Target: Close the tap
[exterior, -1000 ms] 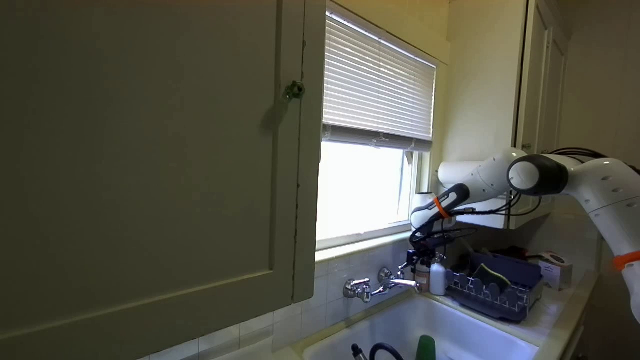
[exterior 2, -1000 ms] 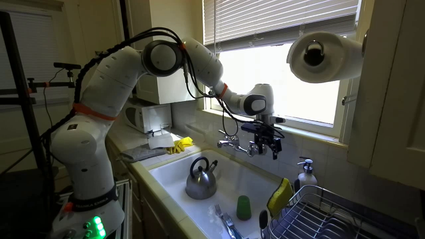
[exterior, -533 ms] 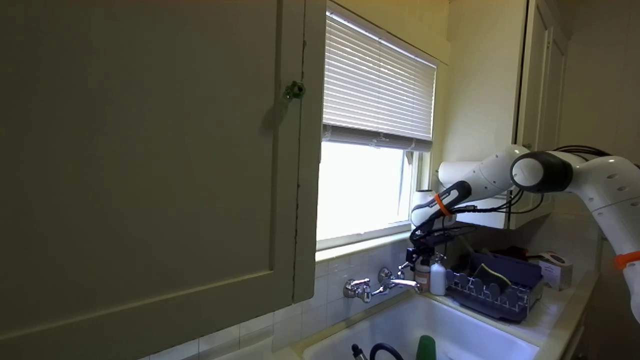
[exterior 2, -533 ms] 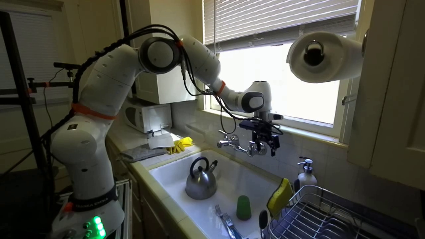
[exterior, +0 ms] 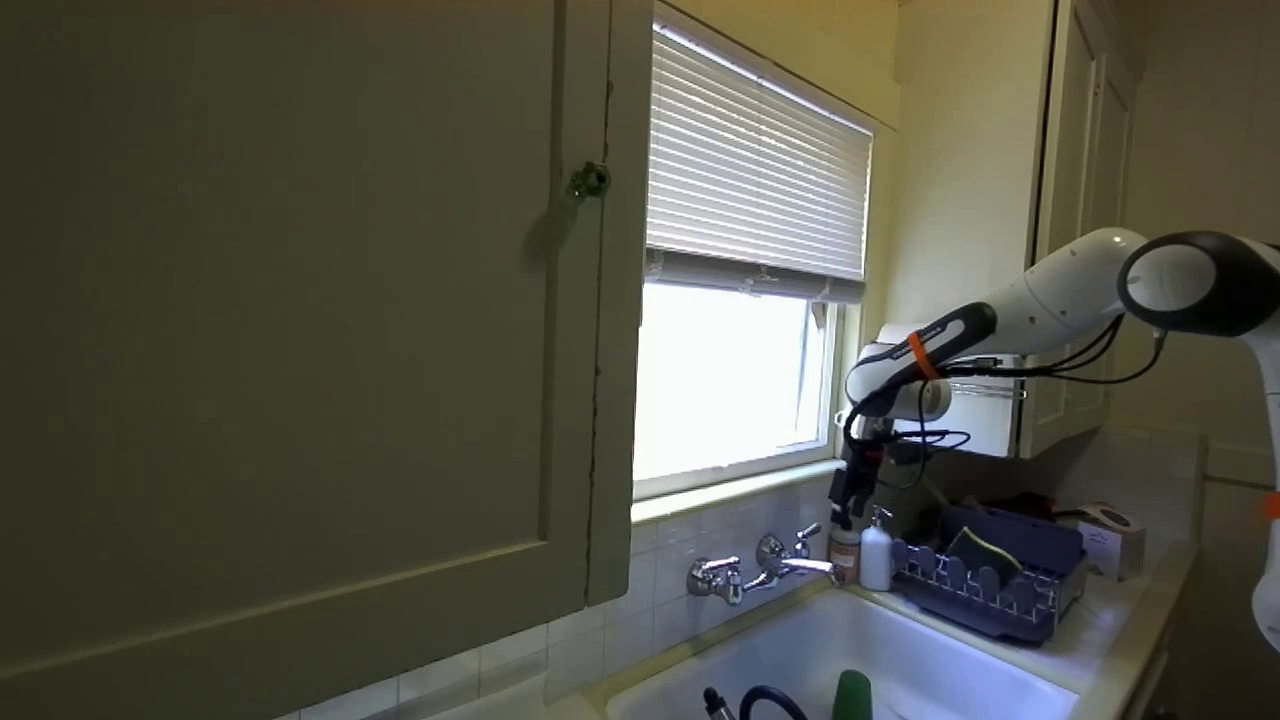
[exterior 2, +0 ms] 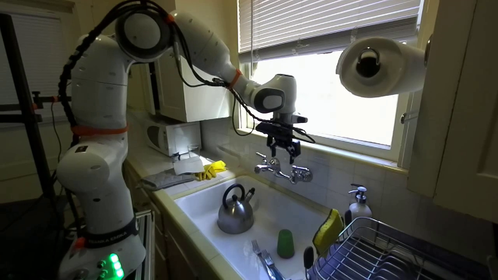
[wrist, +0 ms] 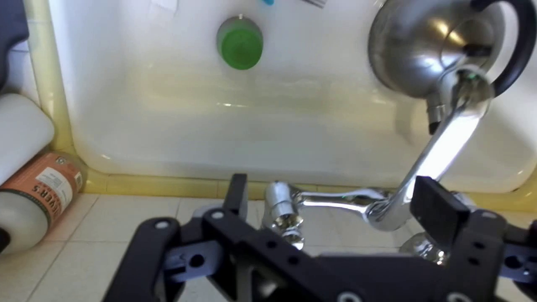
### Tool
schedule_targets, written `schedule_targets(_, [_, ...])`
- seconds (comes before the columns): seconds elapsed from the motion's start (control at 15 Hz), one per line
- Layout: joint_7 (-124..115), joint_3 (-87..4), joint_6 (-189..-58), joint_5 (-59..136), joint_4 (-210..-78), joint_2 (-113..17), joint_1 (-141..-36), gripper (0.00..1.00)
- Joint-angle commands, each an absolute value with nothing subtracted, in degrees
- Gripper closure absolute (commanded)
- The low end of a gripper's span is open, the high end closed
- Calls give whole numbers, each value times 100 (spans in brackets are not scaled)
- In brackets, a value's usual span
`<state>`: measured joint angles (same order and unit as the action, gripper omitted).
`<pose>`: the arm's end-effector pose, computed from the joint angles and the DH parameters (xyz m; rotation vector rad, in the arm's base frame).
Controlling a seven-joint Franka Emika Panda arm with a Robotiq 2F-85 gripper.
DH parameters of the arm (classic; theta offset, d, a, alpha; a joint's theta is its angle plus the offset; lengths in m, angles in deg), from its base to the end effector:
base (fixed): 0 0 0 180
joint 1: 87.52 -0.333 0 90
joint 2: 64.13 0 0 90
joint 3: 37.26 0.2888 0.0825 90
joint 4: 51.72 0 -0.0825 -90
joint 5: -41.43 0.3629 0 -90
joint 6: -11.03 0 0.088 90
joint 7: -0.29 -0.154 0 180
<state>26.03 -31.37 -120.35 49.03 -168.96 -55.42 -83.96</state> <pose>0.5692 0.0304 0.3157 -2.9770 -0.6112 -0.1782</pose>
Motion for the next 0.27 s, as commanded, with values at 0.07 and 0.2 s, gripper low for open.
schedule_targets(0.07, [2781, -3411, -11452, 4558, -18101, -6855, -8475, 0])
schedule_targets(0.2, [2761, -3471, -11490, 4712, -17708, -6496, -8541, 0])
